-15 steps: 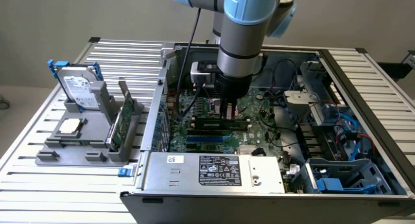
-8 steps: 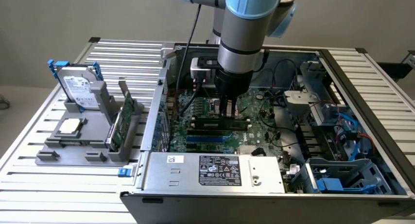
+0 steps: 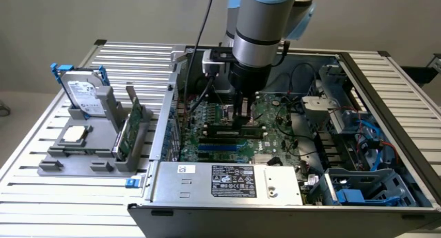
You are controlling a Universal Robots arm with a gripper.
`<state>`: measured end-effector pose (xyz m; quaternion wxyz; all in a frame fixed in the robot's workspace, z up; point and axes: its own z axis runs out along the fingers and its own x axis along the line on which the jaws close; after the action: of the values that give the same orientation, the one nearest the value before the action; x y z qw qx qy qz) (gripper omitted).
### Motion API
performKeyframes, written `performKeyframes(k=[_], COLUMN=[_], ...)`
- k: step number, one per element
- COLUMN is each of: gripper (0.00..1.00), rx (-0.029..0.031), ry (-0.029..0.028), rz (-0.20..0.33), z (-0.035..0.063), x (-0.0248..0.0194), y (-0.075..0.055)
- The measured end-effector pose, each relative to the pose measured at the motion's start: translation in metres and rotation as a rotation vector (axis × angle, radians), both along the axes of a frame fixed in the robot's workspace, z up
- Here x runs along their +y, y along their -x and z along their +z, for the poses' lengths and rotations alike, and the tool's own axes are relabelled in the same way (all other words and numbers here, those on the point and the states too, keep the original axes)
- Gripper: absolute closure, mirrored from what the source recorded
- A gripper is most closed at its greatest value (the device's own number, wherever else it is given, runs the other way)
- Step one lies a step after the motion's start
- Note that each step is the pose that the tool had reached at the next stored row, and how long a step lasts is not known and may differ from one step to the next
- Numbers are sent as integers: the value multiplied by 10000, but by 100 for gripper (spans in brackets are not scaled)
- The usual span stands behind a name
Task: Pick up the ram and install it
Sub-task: 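Insert the ram into the slot, then press down the ram until it locks into place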
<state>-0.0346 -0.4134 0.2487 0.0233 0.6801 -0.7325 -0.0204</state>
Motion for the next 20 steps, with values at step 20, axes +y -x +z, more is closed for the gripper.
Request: performKeyframes(k=[20], gripper=[89], rx=[6], ry=[-1], rz=[1], z=[3], x=[0], y=[0])
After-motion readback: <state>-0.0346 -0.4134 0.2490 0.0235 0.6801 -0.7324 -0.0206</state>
